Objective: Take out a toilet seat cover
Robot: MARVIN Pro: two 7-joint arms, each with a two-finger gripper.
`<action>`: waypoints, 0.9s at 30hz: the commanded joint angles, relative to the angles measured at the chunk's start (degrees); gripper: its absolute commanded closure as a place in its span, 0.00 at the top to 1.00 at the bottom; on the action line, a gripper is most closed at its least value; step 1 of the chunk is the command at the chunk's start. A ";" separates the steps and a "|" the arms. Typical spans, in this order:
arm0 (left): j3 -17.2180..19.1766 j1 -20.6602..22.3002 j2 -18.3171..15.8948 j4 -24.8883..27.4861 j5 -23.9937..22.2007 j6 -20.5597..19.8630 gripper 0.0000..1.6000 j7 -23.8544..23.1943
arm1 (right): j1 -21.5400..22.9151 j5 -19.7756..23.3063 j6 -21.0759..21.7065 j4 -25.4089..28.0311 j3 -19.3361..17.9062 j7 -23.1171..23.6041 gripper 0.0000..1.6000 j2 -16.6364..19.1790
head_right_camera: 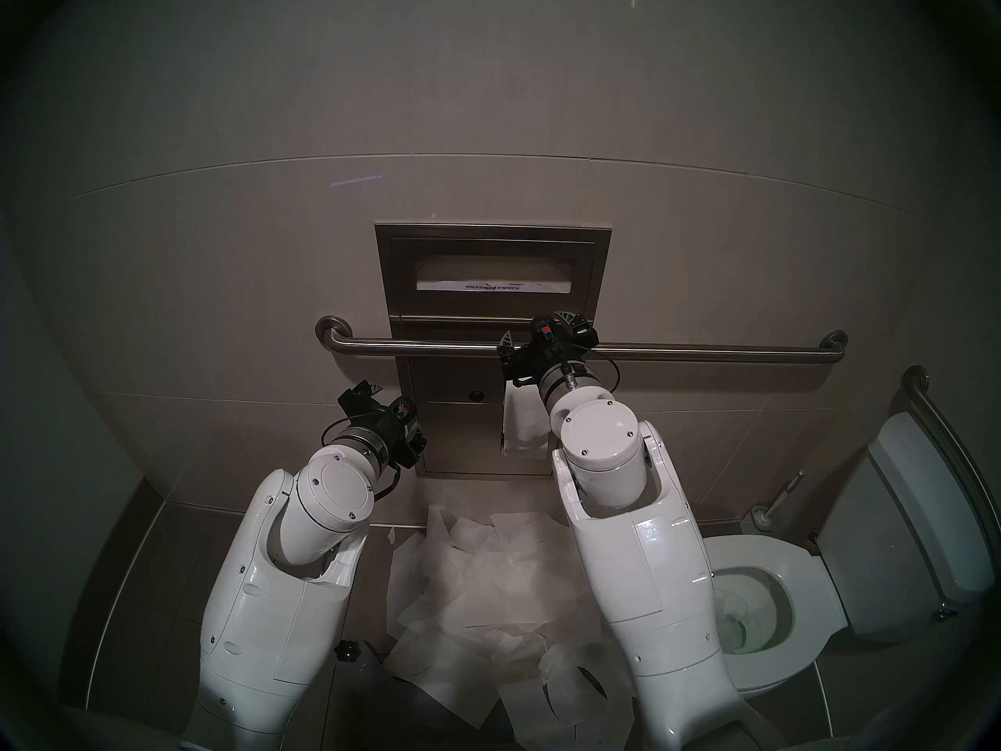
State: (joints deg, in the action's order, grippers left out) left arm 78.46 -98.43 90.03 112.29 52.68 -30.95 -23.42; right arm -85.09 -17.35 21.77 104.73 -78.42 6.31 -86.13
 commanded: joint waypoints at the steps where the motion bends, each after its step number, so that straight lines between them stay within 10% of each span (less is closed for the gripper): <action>1: 0.03 1.38 0.08 1.78 -0.03 0.30 1.00 0.32 | 6.00 -1.48 -1.47 -1.12 -0.37 0.34 1.00 -2.10; 27: 0.04 1.04 -0.03 0.42 0.12 0.24 1.00 0.25 | 17.27 -3.40 -2.57 -13.17 -2.65 4.48 1.00 -4.15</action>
State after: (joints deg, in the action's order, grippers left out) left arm 78.45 -98.46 90.03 111.55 52.80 -30.94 -23.41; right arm -74.17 -20.51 20.11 92.37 -80.52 10.61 -89.62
